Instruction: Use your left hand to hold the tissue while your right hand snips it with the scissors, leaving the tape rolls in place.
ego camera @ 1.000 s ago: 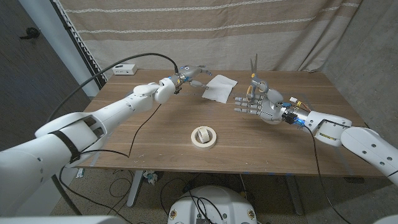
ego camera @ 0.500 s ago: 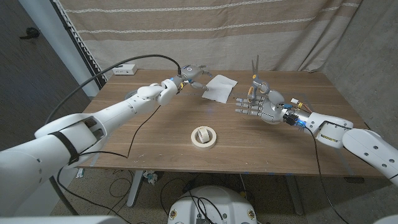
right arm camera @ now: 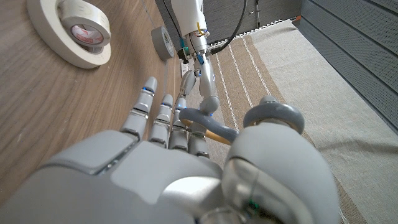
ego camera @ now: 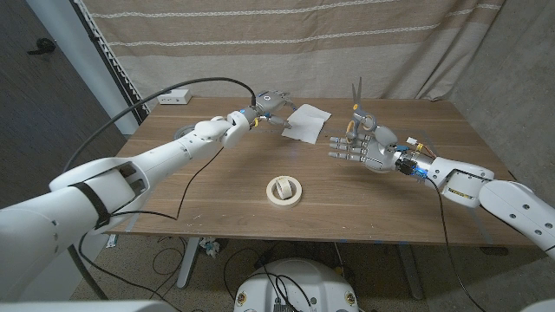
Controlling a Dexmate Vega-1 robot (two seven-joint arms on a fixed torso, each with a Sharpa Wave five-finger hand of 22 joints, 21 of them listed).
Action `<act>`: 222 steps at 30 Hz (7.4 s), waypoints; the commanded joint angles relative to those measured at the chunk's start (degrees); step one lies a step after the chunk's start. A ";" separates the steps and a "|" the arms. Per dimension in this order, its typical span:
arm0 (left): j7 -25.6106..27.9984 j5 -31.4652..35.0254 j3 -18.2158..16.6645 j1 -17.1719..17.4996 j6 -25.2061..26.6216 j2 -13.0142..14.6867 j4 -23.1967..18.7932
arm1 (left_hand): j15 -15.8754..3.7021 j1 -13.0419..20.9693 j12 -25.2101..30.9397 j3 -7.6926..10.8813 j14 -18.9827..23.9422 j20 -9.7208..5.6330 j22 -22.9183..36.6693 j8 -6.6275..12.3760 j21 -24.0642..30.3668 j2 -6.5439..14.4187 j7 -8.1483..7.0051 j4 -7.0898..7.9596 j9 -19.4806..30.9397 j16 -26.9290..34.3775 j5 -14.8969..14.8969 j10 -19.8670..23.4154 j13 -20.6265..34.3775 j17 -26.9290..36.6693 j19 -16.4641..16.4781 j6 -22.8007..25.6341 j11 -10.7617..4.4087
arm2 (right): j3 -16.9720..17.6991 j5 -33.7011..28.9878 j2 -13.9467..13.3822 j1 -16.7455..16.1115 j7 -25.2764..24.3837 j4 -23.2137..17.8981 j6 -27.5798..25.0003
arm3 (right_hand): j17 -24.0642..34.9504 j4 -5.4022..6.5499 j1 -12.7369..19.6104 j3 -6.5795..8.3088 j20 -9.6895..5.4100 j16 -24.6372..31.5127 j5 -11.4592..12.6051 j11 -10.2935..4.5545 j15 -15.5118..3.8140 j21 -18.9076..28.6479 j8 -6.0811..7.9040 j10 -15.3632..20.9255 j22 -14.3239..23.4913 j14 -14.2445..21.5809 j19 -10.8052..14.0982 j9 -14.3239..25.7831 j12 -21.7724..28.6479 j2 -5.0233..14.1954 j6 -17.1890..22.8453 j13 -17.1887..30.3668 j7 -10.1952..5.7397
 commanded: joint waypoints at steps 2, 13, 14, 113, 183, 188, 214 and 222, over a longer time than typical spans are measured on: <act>-0.36 1.42 1.84 -1.04 0.22 -1.48 2.10 | -8.41 0.06 0.23 -0.28 0.38 0.10 0.09 -0.37 0.26 0.28 0.42 -0.14 -0.04 0.20 0.38 0.61 0.03 0.11 0.49 -0.59 -0.14 | 0.68 0.18 0.20 -1.09 -0.90 -0.84 -0.08 | 0.24 -0.03 -0.02 -0.55 -0.02 -0.33 -0.15 0.28 0.04 -0.52 0.46 0.29 0.25 0.40 0.43 -0.04 -0.17 0.47 0.27 0.16 0.24; -0.51 1.80 3.64 -2.21 1.77 -3.70 4.78 | -8.29 2.45 -0.37 1.05 -0.24 0.09 0.07 -1.34 0.20 2.13 0.85 -0.93 -0.12 -0.17 0.82 0.10 -0.12 0.05 0.42 -1.59 -0.13 | 0.91 0.27 0.32 -1.42 -1.36 -1.37 -0.13 | 0.24 -0.11 0.14 -0.85 -0.03 -0.40 -0.14 0.17 -0.10 -1.21 0.47 0.28 0.27 0.31 0.64 -0.28 -0.30 0.66 0.09 0.16 0.30; -0.78 1.71 3.81 -2.37 1.67 -3.78 4.92 | -8.35 2.52 -0.45 1.05 -0.25 0.08 0.06 -1.55 0.17 2.09 0.76 -0.98 -0.12 -0.17 0.82 -0.01 -0.13 0.05 0.38 -1.96 -0.12 | 0.95 0.09 0.30 -1.52 -1.43 -1.48 -0.02 | 0.24 -0.11 0.15 -0.87 -0.02 -0.39 -0.13 0.14 -0.06 -1.25 0.51 0.27 0.27 0.34 0.65 -0.24 -0.31 0.67 0.10 0.16 0.28; -1.09 -9.01 20.01 -12.54 -7.47 -23.56 39.34 | -6.42 0.24 -1.93 0.69 -4.95 -0.53 0.02 -4.12 -0.11 5.09 5.72 0.48 -0.26 -0.58 -0.33 -5.61 -0.86 -0.14 -0.91 -8.51 2.32 | 1.91 0.65 -0.06 -0.54 -2.86 -1.70 -1.54 | 0.22 -0.09 0.28 -2.94 -0.01 -0.50 0.07 0.14 -0.17 -5.39 1.33 0.25 0.45 0.72 2.52 -0.55 -0.88 1.63 -0.28 0.19 0.32; -1.87 -9.57 19.17 -8.87 -10.55 -18.93 32.69 | -10.48 4.90 2.27 5.77 14.48 -2.12 0.08 2.25 0.55 6.90 0.35 -1.65 -1.03 1.01 -4.90 29.92 0.26 0.57 4.21 29.53 -0.26 | 3.64 0.83 0.07 -1.57 -6.60 -3.36 -1.96 | 0.22 -0.08 0.47 -4.32 0.01 -0.68 0.21 0.01 -0.20 -8.45 1.46 0.14 0.52 1.12 3.88 -1.64 -1.11 2.18 -0.01 0.24 0.49; 0.44 -11.05 18.53 -8.74 -13.08 -19.76 35.47 | -10.53 7.49 3.17 8.14 17.46 -1.88 0.13 2.55 0.57 6.89 0.15 -2.15 -0.80 1.49 -5.86 34.92 1.59 1.05 4.92 32.42 -0.24 | 3.54 0.86 0.21 -1.44 -6.59 -3.24 -1.91 | 0.22 -0.08 0.50 -4.38 0.01 -0.68 0.23 0.09 -0.17 -8.65 1.60 0.22 0.53 1.12 3.96 -1.45 -1.09 2.26 -0.13 0.24 0.56; 12.49 -17.97 11.23 -3.80 -19.43 -14.41 30.49 | -11.16 16.54 8.14 16.52 29.93 -0.52 0.60 7.59 1.55 5.80 1.13 -1.67 1.26 2.93 -5.83 43.32 8.01 3.31 8.50 36.77 0.02 | 4.00 0.30 0.55 -2.52 -6.25 -3.75 -1.04 | 0.23 -0.07 0.51 -4.80 0.02 -0.75 0.29 0.08 -0.09 -9.48 1.92 0.23 0.56 0.88 4.43 -1.24 -1.12 2.39 -0.28 0.27 0.62; 18.08 -17.69 8.49 -1.87 -20.44 -12.61 28.14 | -11.09 16.72 8.52 17.00 30.30 -0.46 0.79 8.24 1.75 5.28 2.09 -1.52 1.48 2.51 -5.58 43.26 8.54 3.38 8.94 37.34 0.06 | 4.10 0.17 0.77 -2.89 -6.12 -3.96 -0.71 | 0.23 0.00 0.37 -4.95 0.02 -0.74 0.30 0.08 -0.09 -9.65 1.81 0.12 0.56 0.89 4.52 -1.44 -1.17 2.39 -0.31 0.27 0.50</act>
